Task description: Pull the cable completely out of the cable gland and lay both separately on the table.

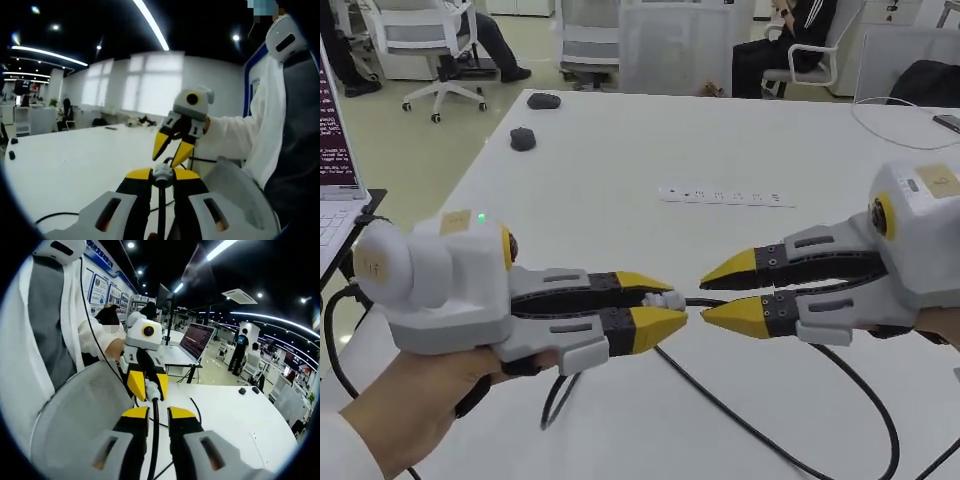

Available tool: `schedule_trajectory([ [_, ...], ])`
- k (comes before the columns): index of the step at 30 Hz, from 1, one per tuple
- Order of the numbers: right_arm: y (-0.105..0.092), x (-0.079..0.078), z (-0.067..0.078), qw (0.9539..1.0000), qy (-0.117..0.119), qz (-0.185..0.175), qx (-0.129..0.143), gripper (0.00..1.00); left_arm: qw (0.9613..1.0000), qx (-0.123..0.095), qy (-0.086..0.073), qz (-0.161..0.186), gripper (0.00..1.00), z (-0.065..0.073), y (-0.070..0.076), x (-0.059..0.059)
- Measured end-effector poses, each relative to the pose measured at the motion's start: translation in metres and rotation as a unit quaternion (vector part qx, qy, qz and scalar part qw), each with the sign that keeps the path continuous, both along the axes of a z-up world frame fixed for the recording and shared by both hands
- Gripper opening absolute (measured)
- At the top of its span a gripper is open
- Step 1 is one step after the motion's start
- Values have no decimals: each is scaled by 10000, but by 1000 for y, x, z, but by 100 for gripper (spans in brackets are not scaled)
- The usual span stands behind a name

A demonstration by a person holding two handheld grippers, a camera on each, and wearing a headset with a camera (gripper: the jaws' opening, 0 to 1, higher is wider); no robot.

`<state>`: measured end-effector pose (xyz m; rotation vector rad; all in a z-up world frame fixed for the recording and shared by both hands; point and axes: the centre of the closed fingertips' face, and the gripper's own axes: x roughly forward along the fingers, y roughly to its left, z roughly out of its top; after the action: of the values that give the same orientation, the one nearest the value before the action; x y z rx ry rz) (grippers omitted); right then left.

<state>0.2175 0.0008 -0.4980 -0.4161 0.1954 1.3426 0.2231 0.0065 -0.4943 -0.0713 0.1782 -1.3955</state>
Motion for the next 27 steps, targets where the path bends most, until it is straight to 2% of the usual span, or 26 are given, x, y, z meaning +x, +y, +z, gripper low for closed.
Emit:
schedule_trajectory([
  [5,3,-5,-2,9998,73,138,88,3,10000,26,-30,1,16,0,0,0],
  [14,1,-7,-1,9997,74,93,201,3,10000,18,-34,2,16,1,-1,-1],
  [18,-1,-6,-5,9997,108,68,195,3,9999,55,-112,31,16,1,-2,-1],
  [27,-14,0,-19,9997,199,-145,16,2,9998,10,-16,174,16,0,7,3],
])
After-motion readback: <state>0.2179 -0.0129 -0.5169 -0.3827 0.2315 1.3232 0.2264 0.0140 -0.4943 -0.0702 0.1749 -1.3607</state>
